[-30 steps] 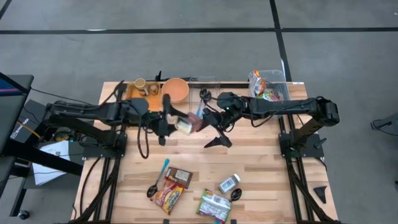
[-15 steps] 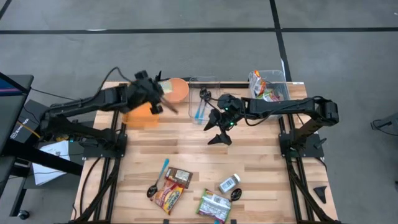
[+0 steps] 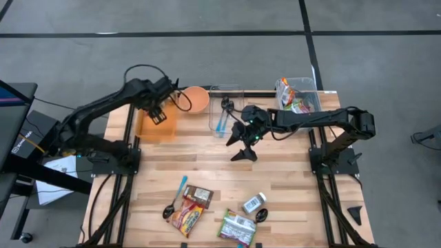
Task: Pick & Place Food Item
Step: Put the red seasoning can into the orange bin
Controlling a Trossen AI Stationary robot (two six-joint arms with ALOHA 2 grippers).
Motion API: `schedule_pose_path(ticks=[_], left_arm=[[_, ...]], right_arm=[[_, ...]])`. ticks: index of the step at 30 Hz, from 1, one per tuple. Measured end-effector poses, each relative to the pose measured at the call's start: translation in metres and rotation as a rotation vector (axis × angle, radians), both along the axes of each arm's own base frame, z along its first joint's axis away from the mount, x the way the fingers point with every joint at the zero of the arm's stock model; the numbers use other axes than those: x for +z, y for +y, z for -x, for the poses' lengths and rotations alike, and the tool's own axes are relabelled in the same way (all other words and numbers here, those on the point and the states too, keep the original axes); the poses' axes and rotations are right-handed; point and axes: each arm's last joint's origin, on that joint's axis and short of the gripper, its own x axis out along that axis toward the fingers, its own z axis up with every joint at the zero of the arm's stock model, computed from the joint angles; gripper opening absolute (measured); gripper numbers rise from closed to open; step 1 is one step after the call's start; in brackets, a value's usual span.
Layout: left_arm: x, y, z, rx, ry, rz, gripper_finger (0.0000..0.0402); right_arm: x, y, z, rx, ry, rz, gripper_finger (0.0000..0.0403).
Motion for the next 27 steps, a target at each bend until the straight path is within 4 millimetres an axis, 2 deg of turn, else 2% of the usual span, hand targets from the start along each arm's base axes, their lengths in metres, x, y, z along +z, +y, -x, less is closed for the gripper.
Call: schedule_pose_path(ticks=[6,13,20,27], left_arm=[[-0.04,0.015,-0.007,0.073,0.203,0.274,0.0175],[-0.078,0.029,-0.019,0.086,0.367,0.416,0.0175],[-0.091,0.038,-0.031,0.079,0.447,0.502,0.0175],[-0.093,0.032,-0.035,0.042,0.51,0.548,0.0175]], right_arm=[[0.0,0.001,0.0,0.018,-0.006,0.015,0.0382],[-0.001,0.001,0.001,0.042,-0.009,0.042,0.0382],[-0.002,0.001,0.001,0.063,-0.016,0.065,0.0382],[-0.002,0.001,0.001,0.071,-0.022,0.075,0.0382]])
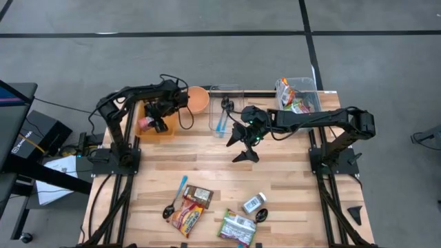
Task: Pick & Place Food Item
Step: Put the red seasoning can into the orange bin
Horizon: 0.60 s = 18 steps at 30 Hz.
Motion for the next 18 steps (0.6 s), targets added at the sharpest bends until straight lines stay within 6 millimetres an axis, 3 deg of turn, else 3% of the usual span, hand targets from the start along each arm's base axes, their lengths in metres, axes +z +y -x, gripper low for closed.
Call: schedule_pose_path(ticks=[10,18], left_arm=[[-0.001,-0.019,-0.016,-0.098,-0.001,0.005,0.0175],[-0.012,-0.034,-0.014,-0.165,0.043,0.051,0.0175]], right_arm=[[0.0,0.0,0.0,0.001,0.0,0.0,0.0382],[0.0,0.0,0.0,0.001,0.0,0.0,0.0382]])
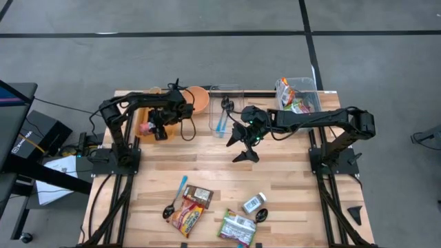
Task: Pick & Place Food Item
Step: Put the red seasoning can into the orange bin, then put the white seasoning bottle into the orange bin
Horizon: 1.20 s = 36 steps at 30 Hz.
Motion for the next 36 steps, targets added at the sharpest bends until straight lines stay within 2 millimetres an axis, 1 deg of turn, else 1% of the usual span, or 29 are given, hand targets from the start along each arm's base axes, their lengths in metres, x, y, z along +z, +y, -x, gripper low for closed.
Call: schedule_pose_path(ticks=[6,12,16,17,20,22,25,27,29,32,34,36], left_arm=[[-0.011,-0.004,0.005,-0.018,0.006,0.022,0.0175],[-0.014,-0.006,0.009,-0.018,0.02,0.038,0.0175],[-0.015,-0.007,0.01,-0.052,0.029,0.077,0.0179],[-0.015,-0.007,0.01,-0.058,0.032,0.084,0.0194],[-0.014,-0.008,0.01,-0.075,0.038,0.087,0.0264],[-0.013,-0.009,0.01,-0.097,0.051,0.074,0.0303],[-0.011,-0.011,0.011,-0.116,0.084,0.076,0.0337],[-0.01,-0.012,0.011,-0.137,0.11,0.067,0.0346],[-0.005,-0.011,0.011,-0.156,0.095,0.032,0.0346],[0.014,-0.01,0.008,-0.164,0.027,-0.022,0.0331],[0.031,-0.009,0.006,-0.169,-0.035,-0.072,0.0315],[0.053,-0.01,0.007,-0.168,-0.114,-0.131,0.0295]], right_arm=[[0.0,0.0,0.0,0.001,0.0,0.0,0.0382],[0.0,0.0,0.0,-0.001,0.0,-0.002,0.0382],[0.0,0.0,0.0,-0.001,0.0,-0.002,0.0382],[0.0,0.0,0.0,-0.001,0.0,-0.002,0.0382],[0.0,0.0,0.0,-0.002,0.0,-0.002,0.0382],[0.0,0.0,0.0,-0.002,0.0,-0.002,0.0382],[0.0,0.0,0.0,-0.001,0.0,-0.002,0.0382],[0.0,0.0,0.0,-0.001,0.0,-0.002,0.0382],[0.0,0.0,0.0,-0.001,-0.001,-0.002,0.0382],[0.001,0.0,0.0,-0.001,-0.004,-0.002,0.0382],[0.001,0.0,-0.001,-0.002,-0.011,0.0,0.0382],[0.002,-0.001,-0.001,-0.004,-0.016,-0.002,0.0382]])
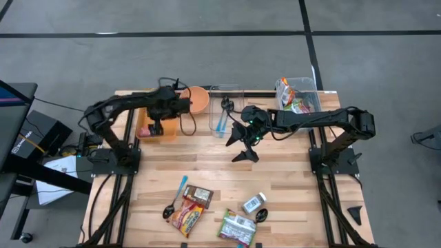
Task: Pick & Place Food Item
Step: Put the white seasoning bottle into the orange bin
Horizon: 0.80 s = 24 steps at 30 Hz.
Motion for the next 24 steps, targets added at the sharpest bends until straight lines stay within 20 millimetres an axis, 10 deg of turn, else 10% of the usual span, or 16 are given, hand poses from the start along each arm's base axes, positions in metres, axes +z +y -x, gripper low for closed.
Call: schedule_pose_path(ticks=[11,24], left_arm=[[0.086,-0.028,0.012,0.058,-0.821,0.114,0.0194],[0.126,-0.09,-0.013,-0.35,-1.264,0.213,0.0216]], right_arm=[[0.0,0.0,0.0,-0.014,0.013,-0.014,0.0382],[-0.01,0.0,0.009,-0.038,0.163,-0.02,0.0382]])
